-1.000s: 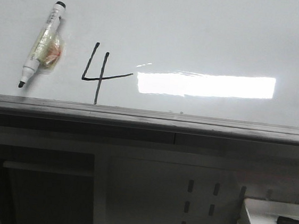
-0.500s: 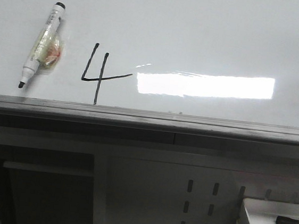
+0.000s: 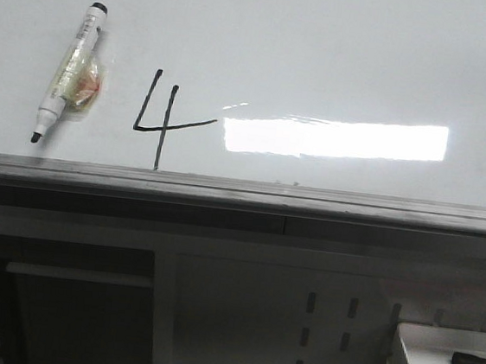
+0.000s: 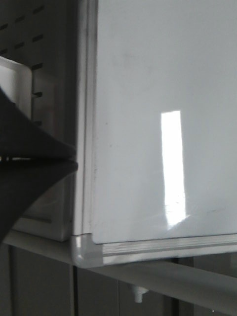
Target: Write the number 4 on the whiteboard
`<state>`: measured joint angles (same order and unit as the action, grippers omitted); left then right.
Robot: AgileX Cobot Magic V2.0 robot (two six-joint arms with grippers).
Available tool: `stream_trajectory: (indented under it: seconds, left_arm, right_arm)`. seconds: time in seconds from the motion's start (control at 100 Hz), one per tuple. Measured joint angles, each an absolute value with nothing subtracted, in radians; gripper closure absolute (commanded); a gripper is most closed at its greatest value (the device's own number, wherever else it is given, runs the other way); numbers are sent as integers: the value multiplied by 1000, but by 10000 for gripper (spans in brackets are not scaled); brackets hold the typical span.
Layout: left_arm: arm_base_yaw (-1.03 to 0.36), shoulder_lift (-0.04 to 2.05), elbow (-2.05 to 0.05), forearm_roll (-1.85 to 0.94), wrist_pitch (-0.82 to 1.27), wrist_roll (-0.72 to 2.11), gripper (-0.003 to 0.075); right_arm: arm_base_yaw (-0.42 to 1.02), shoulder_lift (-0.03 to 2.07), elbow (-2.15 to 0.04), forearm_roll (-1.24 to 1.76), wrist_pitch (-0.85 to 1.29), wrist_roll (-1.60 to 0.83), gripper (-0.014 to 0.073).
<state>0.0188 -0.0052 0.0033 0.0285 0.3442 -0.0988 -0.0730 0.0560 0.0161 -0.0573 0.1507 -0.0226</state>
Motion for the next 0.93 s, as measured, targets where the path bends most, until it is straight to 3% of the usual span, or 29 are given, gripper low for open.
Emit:
stream_trajectory:
  seconds: [0.18,0.93]
  left_arm:
    - [19,-5,3,29,346,-99,741]
    - [19,-5,3,29,346,-99,741]
  right_arm:
    - [-73,-6,16,-51,321,-18,658]
    - [-73,-9,14,-47,332,-15,658]
